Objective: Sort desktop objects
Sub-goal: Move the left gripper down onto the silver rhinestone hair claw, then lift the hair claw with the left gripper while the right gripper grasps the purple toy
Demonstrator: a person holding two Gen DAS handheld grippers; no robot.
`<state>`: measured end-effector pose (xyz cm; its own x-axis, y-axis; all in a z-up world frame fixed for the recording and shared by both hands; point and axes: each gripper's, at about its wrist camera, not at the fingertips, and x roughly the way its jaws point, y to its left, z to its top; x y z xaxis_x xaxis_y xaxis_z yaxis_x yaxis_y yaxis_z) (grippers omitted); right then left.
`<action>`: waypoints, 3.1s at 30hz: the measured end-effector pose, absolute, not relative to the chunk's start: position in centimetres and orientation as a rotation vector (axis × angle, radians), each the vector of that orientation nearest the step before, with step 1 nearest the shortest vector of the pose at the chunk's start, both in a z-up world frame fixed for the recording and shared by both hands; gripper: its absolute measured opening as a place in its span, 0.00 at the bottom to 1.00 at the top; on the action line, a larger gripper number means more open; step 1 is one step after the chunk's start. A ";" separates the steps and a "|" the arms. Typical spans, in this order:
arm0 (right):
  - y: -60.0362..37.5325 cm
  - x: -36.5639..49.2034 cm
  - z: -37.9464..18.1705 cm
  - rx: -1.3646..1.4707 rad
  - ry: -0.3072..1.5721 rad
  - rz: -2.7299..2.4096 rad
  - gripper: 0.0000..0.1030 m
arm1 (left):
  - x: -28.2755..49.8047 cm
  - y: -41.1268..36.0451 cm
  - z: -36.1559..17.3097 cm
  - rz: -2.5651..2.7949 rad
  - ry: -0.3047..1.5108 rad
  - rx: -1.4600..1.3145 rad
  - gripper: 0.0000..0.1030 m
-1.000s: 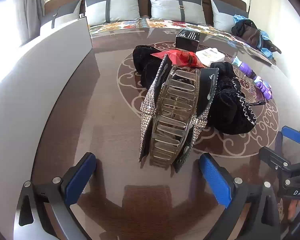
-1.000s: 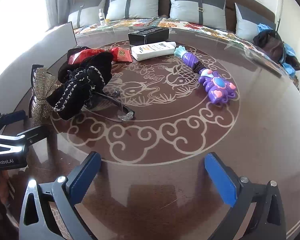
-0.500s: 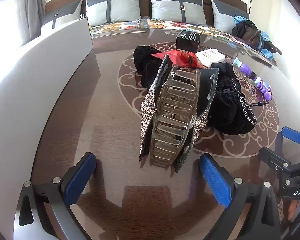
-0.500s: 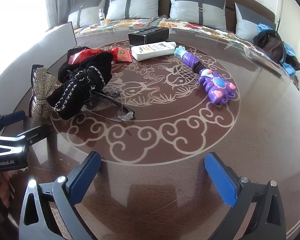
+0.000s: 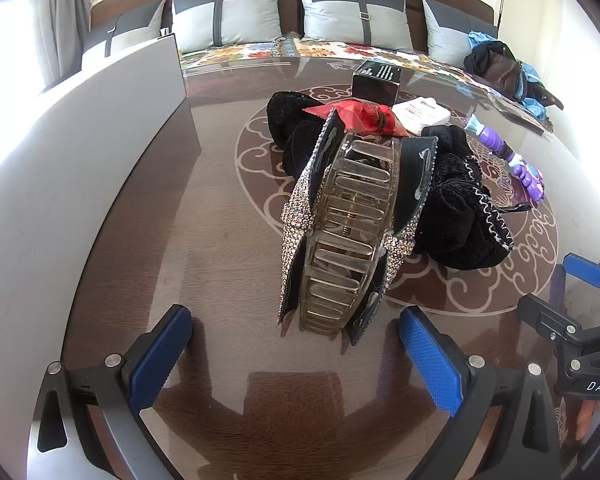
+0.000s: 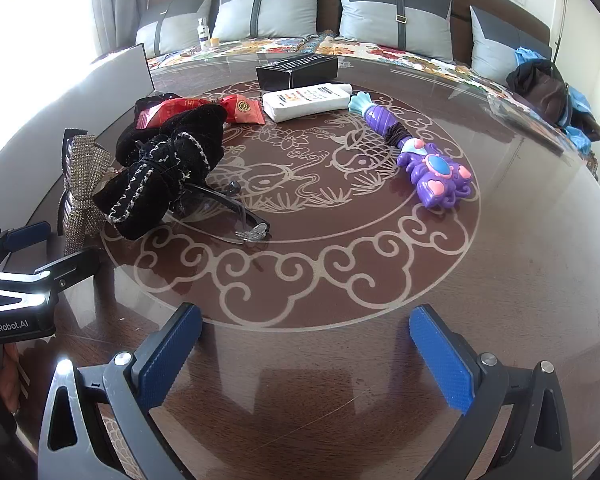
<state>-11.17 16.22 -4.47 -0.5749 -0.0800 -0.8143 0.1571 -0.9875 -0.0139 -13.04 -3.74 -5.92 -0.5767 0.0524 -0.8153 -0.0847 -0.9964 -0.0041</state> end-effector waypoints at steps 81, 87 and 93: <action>20.4 -25.7 -2.0 1.487 0.317 -2.430 0.21 | -4.8 -5.3 -4.2 2.641 -0.131 -1.250 0.51; 20.5 -18.7 3.1 1.350 0.221 -2.466 0.21 | -3.8 -6.3 -2.8 2.630 -0.233 -1.171 0.50; 18.2 -12.6 7.9 1.223 0.192 -2.452 0.21 | -2.3 -7.3 -0.4 2.631 -0.340 -1.102 0.50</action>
<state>-12.64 18.19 7.92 -0.5418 -0.2837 -0.7912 0.4035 -0.9135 0.0512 -2.28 -7.30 -0.39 -0.6752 0.3326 -0.6584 -0.1541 -0.9365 -0.3150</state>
